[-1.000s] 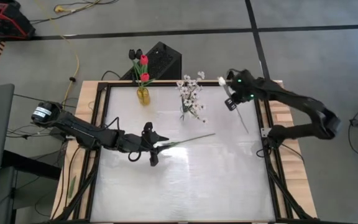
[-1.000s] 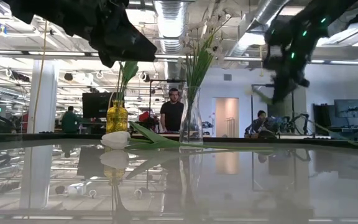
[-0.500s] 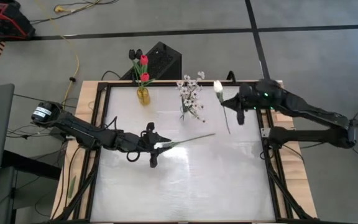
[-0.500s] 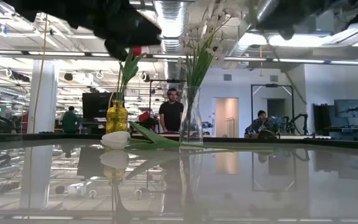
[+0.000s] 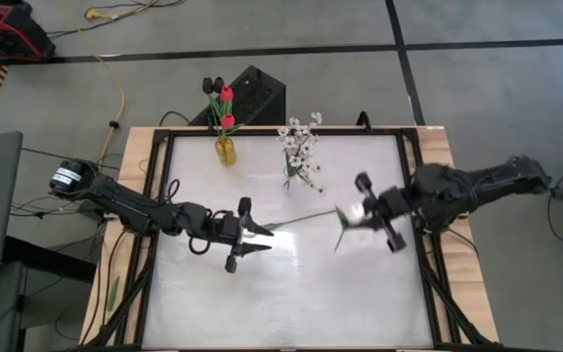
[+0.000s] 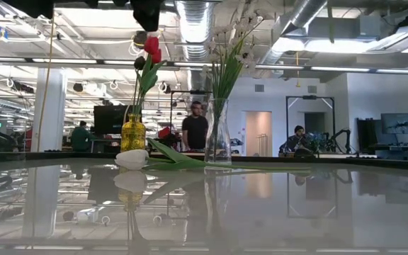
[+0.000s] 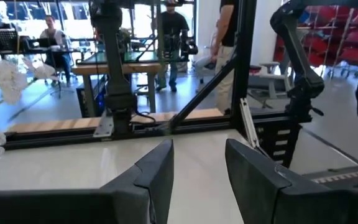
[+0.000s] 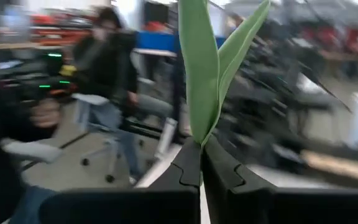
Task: Sort flowers into vase by color
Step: Put the top white flower into the transparent flower vase
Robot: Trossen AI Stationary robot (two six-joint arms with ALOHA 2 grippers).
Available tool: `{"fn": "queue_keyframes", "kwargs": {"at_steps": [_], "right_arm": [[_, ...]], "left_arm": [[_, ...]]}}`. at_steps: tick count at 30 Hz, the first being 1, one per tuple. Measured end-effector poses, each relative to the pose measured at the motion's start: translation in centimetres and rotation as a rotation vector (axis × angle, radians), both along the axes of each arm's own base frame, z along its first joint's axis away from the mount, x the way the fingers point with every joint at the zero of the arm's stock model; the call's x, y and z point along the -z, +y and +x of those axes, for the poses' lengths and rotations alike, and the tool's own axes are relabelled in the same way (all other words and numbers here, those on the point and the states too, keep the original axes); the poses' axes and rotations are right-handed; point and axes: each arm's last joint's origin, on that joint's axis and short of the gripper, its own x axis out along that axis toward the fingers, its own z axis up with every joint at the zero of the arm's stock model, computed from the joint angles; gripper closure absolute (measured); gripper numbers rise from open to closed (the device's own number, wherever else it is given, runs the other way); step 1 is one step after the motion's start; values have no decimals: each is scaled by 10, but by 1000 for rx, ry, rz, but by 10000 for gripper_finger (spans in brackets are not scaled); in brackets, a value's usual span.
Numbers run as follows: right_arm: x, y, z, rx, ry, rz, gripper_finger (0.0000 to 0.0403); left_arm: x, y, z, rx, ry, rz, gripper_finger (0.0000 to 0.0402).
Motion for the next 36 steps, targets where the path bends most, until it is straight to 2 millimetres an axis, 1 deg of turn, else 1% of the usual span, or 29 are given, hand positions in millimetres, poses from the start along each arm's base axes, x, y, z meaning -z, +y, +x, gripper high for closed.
{"fn": "queue_keyframes", "kwargs": {"at_steps": [4,8,12,15,20,23,26,29,32,36], "right_arm": [[0,25,11,-105,-92,-56,377],[4,42,24,-148,-146,-79,377],[7,49,38,-157,-140,-89,376],[10,54,52,-158,-111,-97,376],[13,64,78,-161,-60,-119,376],[15,68,89,-164,-31,-153,376],[18,70,97,-162,-18,-159,376],[19,69,104,-151,-15,-162,376],[21,67,110,-123,-5,-171,376],[23,62,114,-58,2,-191,376]], "left_arm": [[3,-1,4,1,-18,-2,268],[12,-6,13,64,-78,5,268],[20,-9,21,90,-143,30,268],[22,-9,29,83,-171,24,268],[20,-10,50,72,-141,28,268],[16,-11,58,75,-98,42,268],[11,-14,62,117,-83,66,268],[6,-17,64,166,-87,89,268],[6,-18,64,175,-80,97,268],[7,-18,65,176,-77,98,268]]}}
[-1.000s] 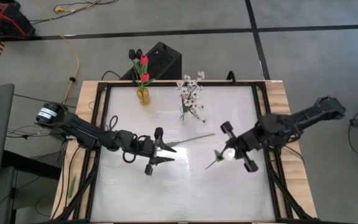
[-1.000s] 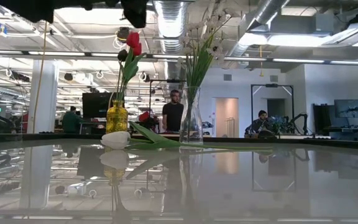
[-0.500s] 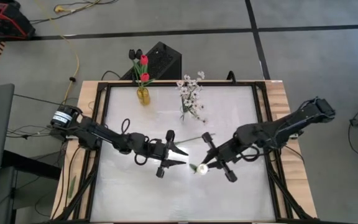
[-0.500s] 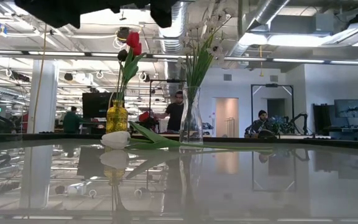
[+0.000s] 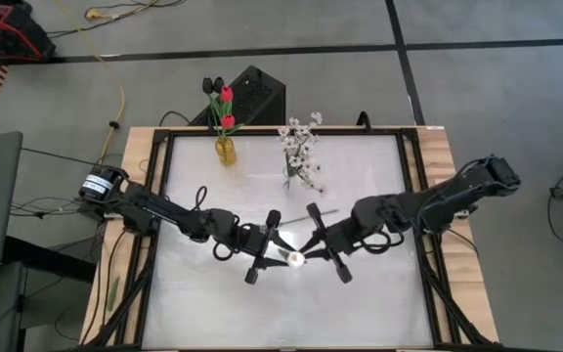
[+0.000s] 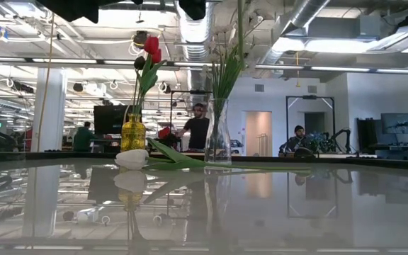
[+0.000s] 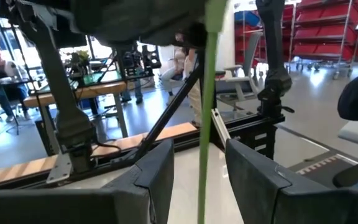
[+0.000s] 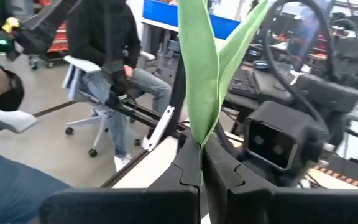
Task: Sort flowers into vase by color
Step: Put the top white flower into the transparent flower vase
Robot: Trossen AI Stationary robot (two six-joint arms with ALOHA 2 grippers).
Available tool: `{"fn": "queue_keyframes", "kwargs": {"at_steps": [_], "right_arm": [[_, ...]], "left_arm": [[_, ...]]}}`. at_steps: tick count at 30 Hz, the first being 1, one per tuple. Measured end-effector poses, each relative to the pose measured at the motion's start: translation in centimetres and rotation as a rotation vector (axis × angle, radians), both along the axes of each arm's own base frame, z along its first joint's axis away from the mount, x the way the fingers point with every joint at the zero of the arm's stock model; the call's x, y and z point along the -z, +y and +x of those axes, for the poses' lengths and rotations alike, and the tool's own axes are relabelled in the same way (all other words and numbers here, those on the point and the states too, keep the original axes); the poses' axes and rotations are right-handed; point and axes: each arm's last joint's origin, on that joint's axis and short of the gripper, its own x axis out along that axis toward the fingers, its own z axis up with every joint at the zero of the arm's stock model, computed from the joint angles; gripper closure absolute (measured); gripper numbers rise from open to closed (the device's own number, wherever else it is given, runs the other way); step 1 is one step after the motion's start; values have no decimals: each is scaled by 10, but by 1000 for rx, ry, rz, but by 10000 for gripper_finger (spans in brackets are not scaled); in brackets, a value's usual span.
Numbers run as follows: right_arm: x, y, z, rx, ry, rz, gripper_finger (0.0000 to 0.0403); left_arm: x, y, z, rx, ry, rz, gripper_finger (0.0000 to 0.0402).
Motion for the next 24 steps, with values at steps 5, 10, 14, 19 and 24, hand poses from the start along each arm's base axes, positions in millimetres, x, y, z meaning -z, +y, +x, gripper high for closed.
{"fn": "queue_keyframes", "kwargs": {"at_steps": [5,10,14,19,24], "right_arm": [[0,-9,3,36,0,-1,376],[1,-14,4,55,13,8,376],[1,-15,4,58,17,11,376],[1,-14,4,56,21,10,368],[2,-14,4,55,29,7,340]], "left_arm": [[0,0,0,1,-2,7,268],[0,0,0,-1,-3,11,268],[0,0,0,-3,-9,24,283],[0,2,1,-26,-11,34,339],[0,5,1,-43,-12,39,394]]}}
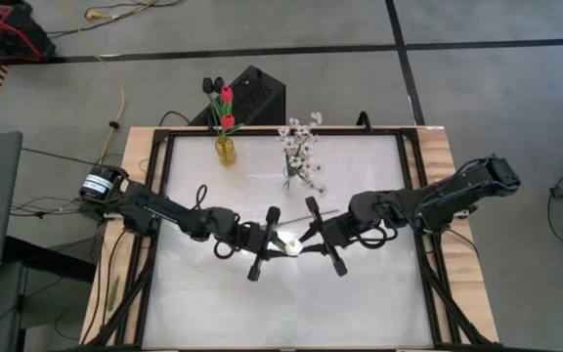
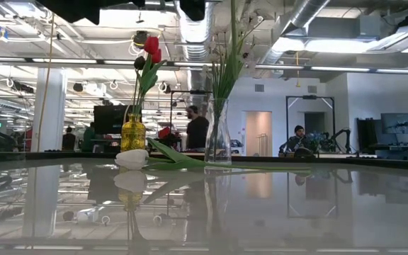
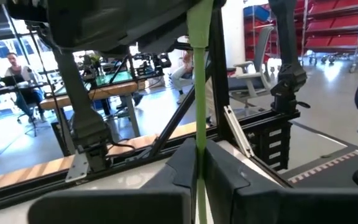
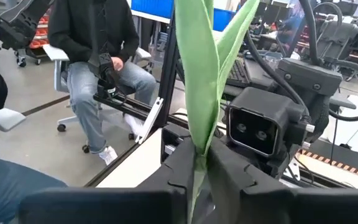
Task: Sort flowers into vase by color
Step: Put the top white flower into the transparent flower vase
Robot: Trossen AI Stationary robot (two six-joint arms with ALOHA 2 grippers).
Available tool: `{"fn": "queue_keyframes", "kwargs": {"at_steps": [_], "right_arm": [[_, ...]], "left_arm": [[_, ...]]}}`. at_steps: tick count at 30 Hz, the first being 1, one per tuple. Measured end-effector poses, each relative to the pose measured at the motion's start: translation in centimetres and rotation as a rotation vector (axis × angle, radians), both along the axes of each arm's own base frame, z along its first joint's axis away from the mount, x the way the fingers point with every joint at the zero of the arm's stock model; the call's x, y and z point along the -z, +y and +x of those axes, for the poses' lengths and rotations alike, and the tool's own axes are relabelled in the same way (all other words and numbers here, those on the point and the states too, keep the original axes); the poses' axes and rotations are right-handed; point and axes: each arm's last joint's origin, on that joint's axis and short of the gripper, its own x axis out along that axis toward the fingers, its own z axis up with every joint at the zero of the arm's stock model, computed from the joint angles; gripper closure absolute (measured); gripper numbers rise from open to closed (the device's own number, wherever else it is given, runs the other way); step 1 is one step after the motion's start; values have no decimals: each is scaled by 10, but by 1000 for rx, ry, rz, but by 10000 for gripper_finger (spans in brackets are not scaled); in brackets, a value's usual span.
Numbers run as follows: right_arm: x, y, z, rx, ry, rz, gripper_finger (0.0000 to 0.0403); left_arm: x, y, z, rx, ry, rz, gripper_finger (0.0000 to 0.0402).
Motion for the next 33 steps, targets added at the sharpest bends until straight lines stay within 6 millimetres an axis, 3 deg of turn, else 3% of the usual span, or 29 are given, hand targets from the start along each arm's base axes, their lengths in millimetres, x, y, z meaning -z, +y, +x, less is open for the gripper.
{"fn": "queue_keyframes", "kwargs": {"at_steps": [7,15,24,33], "right_arm": [[3,-2,-3,0,47,-28,256],[0,-8,-20,0,124,-88,161],[5,-11,-33,3,260,-88,154],[20,-11,-35,14,373,-70,154]], "left_arm": [[-3,0,-1,-15,-15,21,400],[-29,7,-15,-149,-71,81,401],[-69,24,-41,-404,-155,86,401],[-69,57,-38,-588,-141,109,401]]}}
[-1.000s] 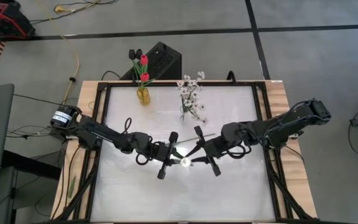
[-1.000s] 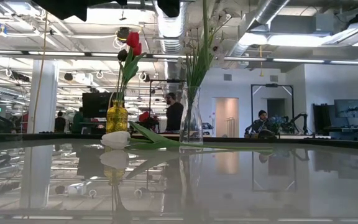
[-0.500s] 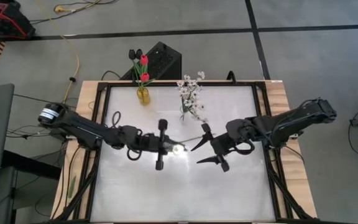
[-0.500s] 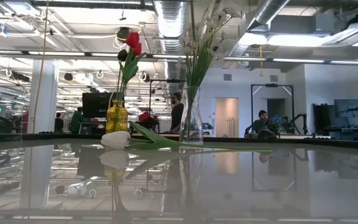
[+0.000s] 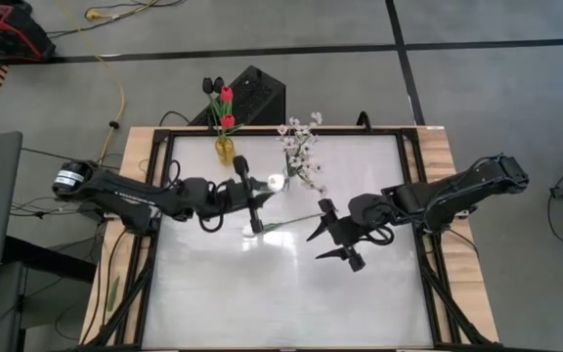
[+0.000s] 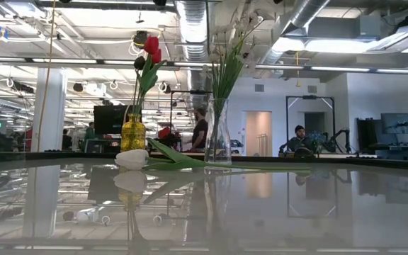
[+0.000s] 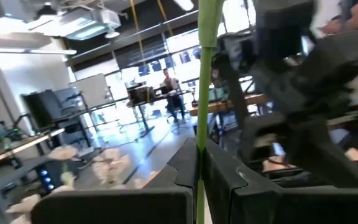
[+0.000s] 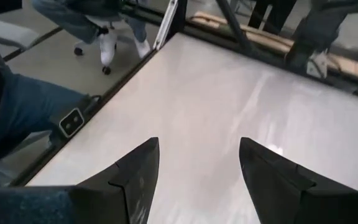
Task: Sort flowers into vase by color
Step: Put the top white flower into the transparent flower vase
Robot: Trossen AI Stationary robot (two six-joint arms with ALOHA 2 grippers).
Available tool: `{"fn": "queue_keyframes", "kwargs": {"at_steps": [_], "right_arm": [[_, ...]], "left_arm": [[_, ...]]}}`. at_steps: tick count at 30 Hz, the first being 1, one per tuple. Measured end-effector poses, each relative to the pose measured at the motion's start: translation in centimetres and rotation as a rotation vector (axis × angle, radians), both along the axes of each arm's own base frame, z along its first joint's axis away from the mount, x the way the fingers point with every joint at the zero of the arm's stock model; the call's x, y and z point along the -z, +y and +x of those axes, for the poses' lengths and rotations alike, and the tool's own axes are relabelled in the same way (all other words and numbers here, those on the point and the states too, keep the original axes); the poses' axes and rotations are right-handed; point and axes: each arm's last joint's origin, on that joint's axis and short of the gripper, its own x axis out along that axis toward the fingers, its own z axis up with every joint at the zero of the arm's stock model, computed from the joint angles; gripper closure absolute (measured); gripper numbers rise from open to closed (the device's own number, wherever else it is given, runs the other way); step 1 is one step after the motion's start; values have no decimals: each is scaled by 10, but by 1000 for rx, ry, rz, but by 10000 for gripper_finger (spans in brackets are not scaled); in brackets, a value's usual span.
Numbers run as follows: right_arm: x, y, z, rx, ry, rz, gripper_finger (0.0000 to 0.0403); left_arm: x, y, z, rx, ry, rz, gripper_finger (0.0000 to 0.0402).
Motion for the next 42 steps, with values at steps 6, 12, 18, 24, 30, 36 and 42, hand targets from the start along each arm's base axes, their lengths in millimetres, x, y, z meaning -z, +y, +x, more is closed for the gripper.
{"fn": "queue_keyframes", "kwargs": {"at_steps": [6,12,18,24,30,36,42], "right_arm": [[3,3,-2,-9,34,-3,154],[4,9,-3,-29,38,-10,154],[7,14,-6,-46,68,-19,154],[8,19,-8,-26,70,-41,154],[9,22,-5,-27,61,-39,154],[20,27,2,-28,89,-54,154],[24,29,8,-16,85,-58,154]], "left_arm": [[2,22,3,7,-11,-16,401],[8,35,10,4,-34,-20,401],[21,44,8,-23,-48,-29,401],[34,55,-1,-54,-93,-47,401],[46,69,-9,-58,-105,-116,401],[50,75,-8,-44,-109,-118,401],[52,81,-7,-54,-114,-118,401]]}}
